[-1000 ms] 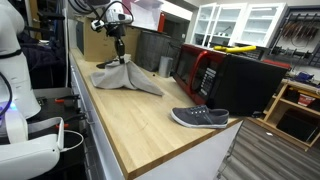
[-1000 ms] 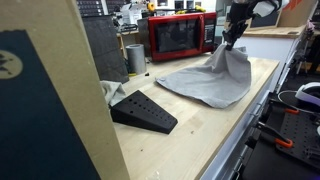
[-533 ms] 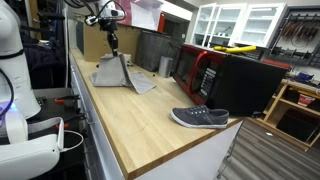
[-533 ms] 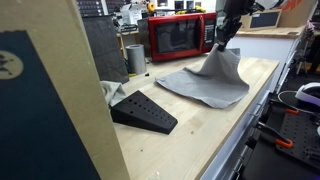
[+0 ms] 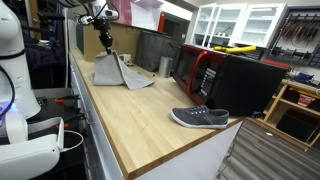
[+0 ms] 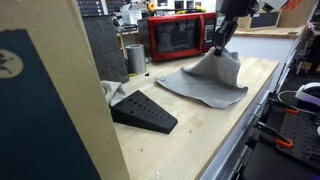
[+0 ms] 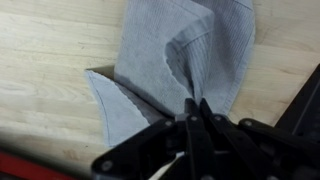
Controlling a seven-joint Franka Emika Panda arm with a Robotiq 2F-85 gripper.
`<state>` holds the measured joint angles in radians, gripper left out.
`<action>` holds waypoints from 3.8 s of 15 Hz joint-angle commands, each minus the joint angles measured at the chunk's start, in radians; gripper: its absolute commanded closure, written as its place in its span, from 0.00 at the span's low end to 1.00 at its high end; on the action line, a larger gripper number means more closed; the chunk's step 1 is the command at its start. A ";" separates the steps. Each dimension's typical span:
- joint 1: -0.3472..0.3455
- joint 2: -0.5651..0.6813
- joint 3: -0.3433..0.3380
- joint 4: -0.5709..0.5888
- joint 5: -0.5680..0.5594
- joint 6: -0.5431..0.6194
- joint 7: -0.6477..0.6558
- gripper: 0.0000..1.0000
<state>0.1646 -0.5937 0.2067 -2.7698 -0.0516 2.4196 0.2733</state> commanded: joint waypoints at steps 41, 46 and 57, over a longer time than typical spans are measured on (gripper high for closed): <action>-0.208 0.481 -0.322 0.140 0.480 0.195 -0.054 0.00; -0.235 0.631 -0.322 0.214 0.506 0.214 -0.072 0.00; -0.257 0.730 -0.283 0.279 0.515 0.203 -0.101 0.79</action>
<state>-0.0841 0.1059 -0.0929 -2.5084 0.4254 2.6246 0.2178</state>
